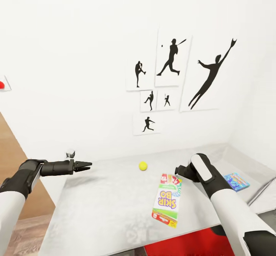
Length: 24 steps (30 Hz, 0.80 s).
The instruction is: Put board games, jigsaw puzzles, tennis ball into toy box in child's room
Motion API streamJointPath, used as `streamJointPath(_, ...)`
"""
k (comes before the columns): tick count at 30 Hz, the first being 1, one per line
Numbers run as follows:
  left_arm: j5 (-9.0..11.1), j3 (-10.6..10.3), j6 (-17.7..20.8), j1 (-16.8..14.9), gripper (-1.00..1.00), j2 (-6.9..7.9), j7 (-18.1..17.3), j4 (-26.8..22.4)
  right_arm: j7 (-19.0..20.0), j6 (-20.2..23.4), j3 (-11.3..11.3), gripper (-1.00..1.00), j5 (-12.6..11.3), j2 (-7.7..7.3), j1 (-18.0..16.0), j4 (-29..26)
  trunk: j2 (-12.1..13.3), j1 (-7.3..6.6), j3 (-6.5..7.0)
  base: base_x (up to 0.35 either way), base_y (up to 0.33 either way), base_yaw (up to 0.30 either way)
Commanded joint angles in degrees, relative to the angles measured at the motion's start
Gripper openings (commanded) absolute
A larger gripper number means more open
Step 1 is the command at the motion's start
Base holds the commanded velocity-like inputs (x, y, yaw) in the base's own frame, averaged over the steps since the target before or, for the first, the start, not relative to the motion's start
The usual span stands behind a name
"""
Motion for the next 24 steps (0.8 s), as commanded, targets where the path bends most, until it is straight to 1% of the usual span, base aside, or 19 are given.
streamJointPath(1,-0.6,0.2,0.6,0.0,1.00,-0.02,-0.5,-0.1,-0.6,-0.2,0.3,1.00,-0.6,-0.06,-0.1,0.0,-0.1,0.04,-0.22,0.000,0.000,-0.167)
streamJointPath(7,-0.6,0.2,0.6,0.0,1.00,-0.04,-0.5,-0.1,-0.4,-3.3,0.4,1.00,-0.6,0.00,-0.1,0.2,-0.1,0.04,-0.72,0.000,0.000,-0.152)
streamJointPath(14,-0.6,0.2,0.6,0.0,1.00,-0.04,-0.5,-0.1,0.0,-4.0,0.4,1.00,-0.6,0.12,-0.2,0.2,-0.1,0.04,-1.33,0.000,0.000,-0.118)
streamJointPath(17,-0.6,0.2,0.6,0.0,1.00,-0.02,-0.5,-0.1,0.1,-4.0,0.4,1.00,-0.6,0.36,-0.2,0.1,-0.1,0.04,-1.57,0.000,0.000,0.030)
streamJointPath(24,-0.6,0.2,0.6,0.0,1.00,-0.04,-0.5,-0.1,0.2,-4.1,0.4,1.00,-0.7,0.76,-0.2,0.1,-0.1,0.04,-1.75,0.000,0.000,0.121)
